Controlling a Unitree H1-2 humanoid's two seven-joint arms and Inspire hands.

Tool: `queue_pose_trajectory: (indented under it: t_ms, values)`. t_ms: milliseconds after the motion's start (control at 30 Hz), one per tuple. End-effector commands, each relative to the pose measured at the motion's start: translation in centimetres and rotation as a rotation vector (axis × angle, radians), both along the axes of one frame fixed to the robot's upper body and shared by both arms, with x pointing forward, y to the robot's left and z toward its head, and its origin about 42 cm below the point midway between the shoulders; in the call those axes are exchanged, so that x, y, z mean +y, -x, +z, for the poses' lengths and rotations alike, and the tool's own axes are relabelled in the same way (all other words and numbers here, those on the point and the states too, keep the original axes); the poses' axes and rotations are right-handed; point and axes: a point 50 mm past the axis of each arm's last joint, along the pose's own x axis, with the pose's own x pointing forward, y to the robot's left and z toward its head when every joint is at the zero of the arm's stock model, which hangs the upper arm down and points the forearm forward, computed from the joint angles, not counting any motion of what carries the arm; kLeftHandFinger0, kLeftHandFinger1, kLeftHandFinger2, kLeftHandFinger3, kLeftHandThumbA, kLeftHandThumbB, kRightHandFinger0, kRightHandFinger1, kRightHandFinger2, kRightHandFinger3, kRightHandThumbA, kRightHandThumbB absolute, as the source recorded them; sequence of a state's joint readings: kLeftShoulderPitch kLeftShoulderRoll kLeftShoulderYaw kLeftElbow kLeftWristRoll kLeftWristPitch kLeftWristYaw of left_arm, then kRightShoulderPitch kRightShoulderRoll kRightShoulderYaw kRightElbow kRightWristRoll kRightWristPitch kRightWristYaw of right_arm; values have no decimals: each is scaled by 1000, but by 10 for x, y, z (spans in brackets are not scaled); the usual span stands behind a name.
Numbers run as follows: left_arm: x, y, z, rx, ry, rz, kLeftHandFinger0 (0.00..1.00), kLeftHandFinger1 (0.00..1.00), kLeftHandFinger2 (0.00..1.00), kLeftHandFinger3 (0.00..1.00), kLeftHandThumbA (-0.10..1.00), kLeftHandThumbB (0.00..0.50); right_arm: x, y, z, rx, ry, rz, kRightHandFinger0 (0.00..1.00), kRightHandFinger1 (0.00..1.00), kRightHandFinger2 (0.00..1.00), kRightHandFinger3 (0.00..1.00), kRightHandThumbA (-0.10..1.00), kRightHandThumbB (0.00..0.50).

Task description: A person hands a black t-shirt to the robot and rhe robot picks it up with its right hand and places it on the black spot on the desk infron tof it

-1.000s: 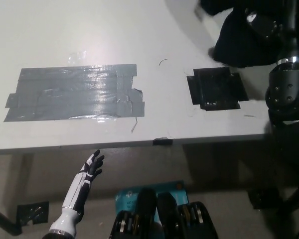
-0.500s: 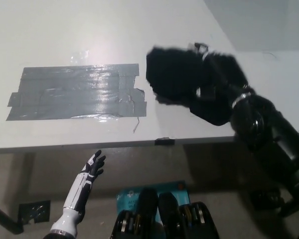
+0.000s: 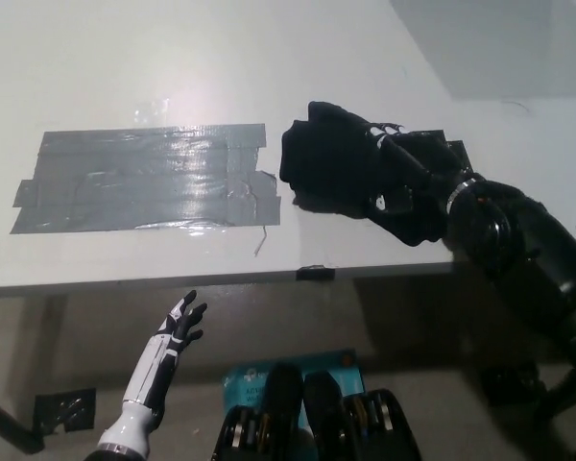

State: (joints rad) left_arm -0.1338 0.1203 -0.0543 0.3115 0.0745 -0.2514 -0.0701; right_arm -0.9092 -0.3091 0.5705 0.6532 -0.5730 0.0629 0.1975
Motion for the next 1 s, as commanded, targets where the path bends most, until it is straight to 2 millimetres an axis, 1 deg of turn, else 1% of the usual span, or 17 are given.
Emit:
queue_pose_trajectory:
  t_ms: [0,33,67,100,167,200,233,267,300,333,367,500,533,633,767,867,967]
  values:
    - [-2,-10,13,-72,-32,-43,930,958,911,1000,1000,500,-31,4,100,288,-69,115,1000,1000,1000,1000,700,500]
    - [-2,-10,13,-71,-32,-44,933,959,906,1000,1000,500,-33,7,109,290,-93,127,1000,1000,1000,1000,738,500]
    - [-1,-10,13,-72,-32,-45,926,953,902,1000,1000,500,-35,15,131,280,-157,165,1000,1000,1000,1000,779,500]
    - [-1,-10,13,-72,-32,-45,926,952,901,1000,1000,500,-36,16,134,278,-168,172,1000,1000,1000,1000,781,500]
    - [-1,-9,12,-70,-25,-50,899,943,896,1000,1000,500,-42,35,168,221,-256,226,1000,1000,1000,1000,903,500]
    - [-2,-9,13,-70,-27,-50,892,940,896,1000,1000,500,-46,49,187,149,-350,234,1000,1000,1000,1000,1000,500]
    - [-2,-9,13,-68,-25,-51,897,949,899,1000,1000,500,-49,55,196,92,-400,237,1000,1000,1000,1000,1000,478]
    - [-2,-10,13,-65,-15,-50,898,952,900,1000,1000,500,-56,69,216,-73,-532,266,1000,1000,1000,1000,1000,442]
    - [-2,-10,12,-69,-15,-48,892,951,898,1000,1000,500,-59,75,227,-170,-617,276,1000,1000,1000,1000,1000,455]
    - [-2,-9,12,-70,-16,-47,891,950,897,1000,1000,500,-60,77,230,-193,-640,276,1000,1000,1000,1000,1000,456]
    - [-1,-9,12,-75,-20,-46,873,944,897,1000,1000,500,-63,86,240,-252,-702,265,1000,1000,1000,1000,1000,500]
    - [-1,-10,14,-80,-14,-47,867,942,907,1000,1000,500,-75,108,263,-363,-849,258,1000,1000,1000,1000,1000,500]
    - [-2,-11,15,-81,-16,-45,862,933,902,1000,1000,500,-81,119,273,-419,-902,275,1000,1000,1000,1000,1000,475]
    - [-1,-11,13,-78,-23,-43,883,948,909,1000,1000,500,-91,133,284,-479,-939,281,1000,1000,1000,1000,1000,497]
    - [-3,-11,14,-82,-30,-51,877,936,910,1000,1000,500,-100,149,281,-527,-992,273,1000,1000,1000,1000,1000,500]
    - [-4,-12,15,-82,-21,-50,875,938,927,1000,1000,500,-94,177,262,-602,-1022,295,1000,1000,1000,1000,1000,500]
    - [-2,-14,17,-87,-8,-45,860,944,951,1000,1000,500,-83,221,226,-681,-976,356,1000,1000,1000,1000,1000,490]
